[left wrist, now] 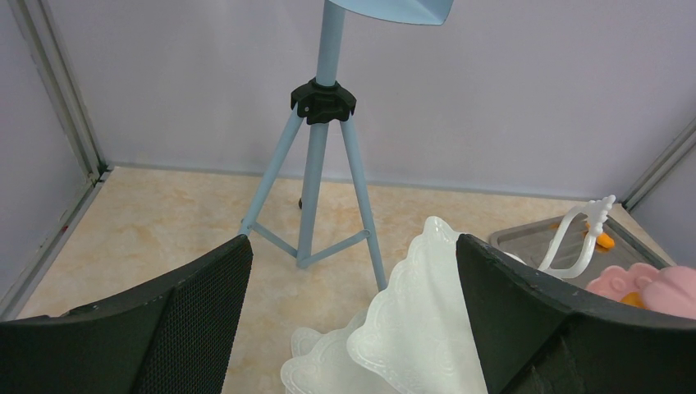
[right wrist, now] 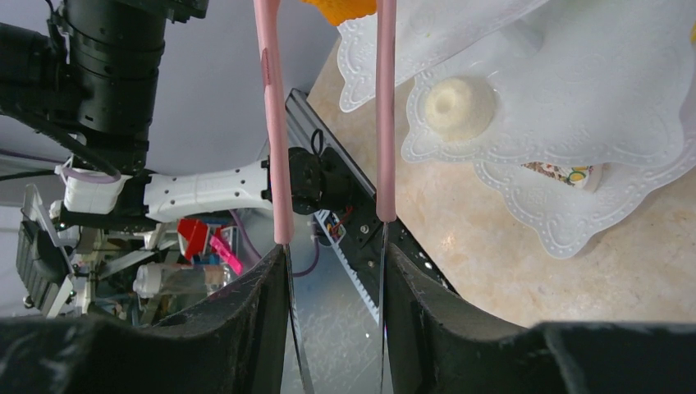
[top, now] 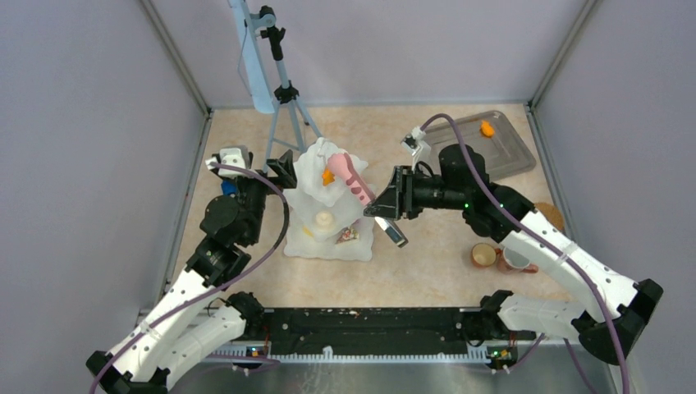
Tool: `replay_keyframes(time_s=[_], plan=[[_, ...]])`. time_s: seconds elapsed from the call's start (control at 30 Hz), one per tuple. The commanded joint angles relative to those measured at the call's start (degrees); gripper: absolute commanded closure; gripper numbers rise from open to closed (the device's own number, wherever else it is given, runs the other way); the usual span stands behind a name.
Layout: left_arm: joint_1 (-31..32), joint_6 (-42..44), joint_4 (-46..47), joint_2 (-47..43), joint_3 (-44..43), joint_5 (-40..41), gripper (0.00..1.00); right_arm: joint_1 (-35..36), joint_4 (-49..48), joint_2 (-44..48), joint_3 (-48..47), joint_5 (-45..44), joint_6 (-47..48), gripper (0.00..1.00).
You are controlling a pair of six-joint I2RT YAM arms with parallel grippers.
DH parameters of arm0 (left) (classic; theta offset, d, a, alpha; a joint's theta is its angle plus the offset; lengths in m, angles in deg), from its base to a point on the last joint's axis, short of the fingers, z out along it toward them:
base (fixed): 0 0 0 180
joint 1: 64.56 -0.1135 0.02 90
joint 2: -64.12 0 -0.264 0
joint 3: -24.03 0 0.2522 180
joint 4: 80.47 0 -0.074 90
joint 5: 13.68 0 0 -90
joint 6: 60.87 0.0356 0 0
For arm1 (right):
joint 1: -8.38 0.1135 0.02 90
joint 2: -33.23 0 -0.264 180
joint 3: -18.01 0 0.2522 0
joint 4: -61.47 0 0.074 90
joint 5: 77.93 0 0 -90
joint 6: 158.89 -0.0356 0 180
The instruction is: Serve the afternoon tea
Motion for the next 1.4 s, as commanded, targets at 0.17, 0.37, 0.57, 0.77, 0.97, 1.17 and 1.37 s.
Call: replay_keyframes(time_s=[0.17,0.37,0.57,0.77,0.97,1.17,1.37], plan=[[-0.22,0.72,1.13,0.26,-0.73,0.55,0.01,3.21,-3.11,-3.0,-1.05,-3.27,1.29,0.83],[-0.22,0.73,1.13,0.37,-0.71,0.54,0.01,4.01,0.53,-4.36,-2.18,-5.93,3.7,0.67],[-0.18,0.81,1.2,0.58,-0.71,0.65,0.01,3.96,0.87,-3.71,-2.55,-7.75,4.88,0.57],[-0.21,0.85,1.22,0.93,-0.74,0.48,0.01,4.02,1.68,-2.55,-4.14,-9.67,5.98,0.53],[-0.23,0.92,1.21,0.87,-0.73,0.63,0.01,3.98,4.5,-0.62,-6.3,-13.65,7.87,0.53],[-0.17,0.93,1.22,0.9,-0.8,0.46,0.01,0.03,11.76,1.8,-10.15,-23.23,12.04,0.54],[-0.25,0.77,1.13,0.47,-0.93,0.07,0.01,-20.22,16.64,0.43,-9.55,-24.22,17.97,0.55]])
